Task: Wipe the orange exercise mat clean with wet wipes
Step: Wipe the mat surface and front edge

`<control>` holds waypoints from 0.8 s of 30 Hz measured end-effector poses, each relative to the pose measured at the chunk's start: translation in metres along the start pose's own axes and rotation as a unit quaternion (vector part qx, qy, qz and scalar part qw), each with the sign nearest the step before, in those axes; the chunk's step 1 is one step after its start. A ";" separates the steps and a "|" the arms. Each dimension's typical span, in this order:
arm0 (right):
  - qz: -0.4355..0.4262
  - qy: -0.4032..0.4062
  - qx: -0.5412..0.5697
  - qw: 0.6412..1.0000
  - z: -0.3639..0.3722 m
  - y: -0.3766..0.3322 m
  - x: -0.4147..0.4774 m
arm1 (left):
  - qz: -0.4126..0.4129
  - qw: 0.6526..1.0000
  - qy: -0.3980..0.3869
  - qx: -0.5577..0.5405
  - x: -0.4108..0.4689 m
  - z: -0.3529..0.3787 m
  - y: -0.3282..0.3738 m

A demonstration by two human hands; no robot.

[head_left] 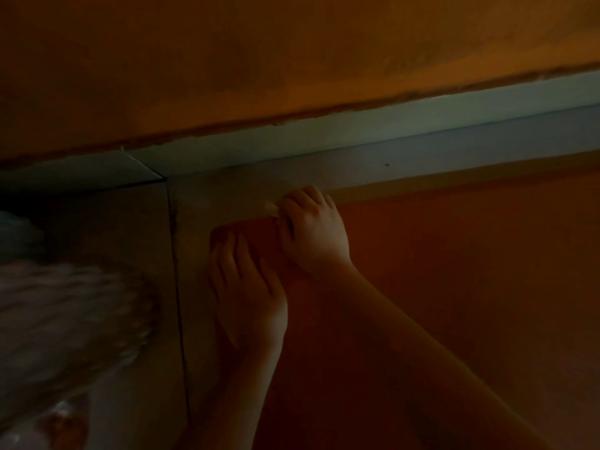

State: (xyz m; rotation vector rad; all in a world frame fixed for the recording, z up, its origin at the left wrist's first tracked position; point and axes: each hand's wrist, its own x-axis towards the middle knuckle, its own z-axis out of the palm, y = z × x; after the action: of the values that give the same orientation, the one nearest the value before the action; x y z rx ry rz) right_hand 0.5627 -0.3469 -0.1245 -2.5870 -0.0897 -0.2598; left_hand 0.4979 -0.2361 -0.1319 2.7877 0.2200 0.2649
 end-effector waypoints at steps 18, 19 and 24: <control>-0.010 -0.036 0.031 0.999 -0.002 0.000 0.001 | 0.023 0.999 0.011 0.047 0.001 0.001 0.001; -0.017 -0.040 0.031 0.999 -0.002 0.001 0.001 | 0.030 0.998 0.009 0.048 0.000 0.000 0.001; -0.031 -0.059 0.024 0.997 -0.006 0.003 0.004 | 0.061 0.997 0.005 0.040 0.001 0.000 0.000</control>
State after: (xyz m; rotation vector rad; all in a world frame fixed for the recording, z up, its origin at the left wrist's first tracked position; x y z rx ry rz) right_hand 0.5657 -0.3525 -0.1205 -2.5534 -0.2168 -0.1252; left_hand 0.4992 -0.2358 -0.1316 2.8850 0.0630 0.3054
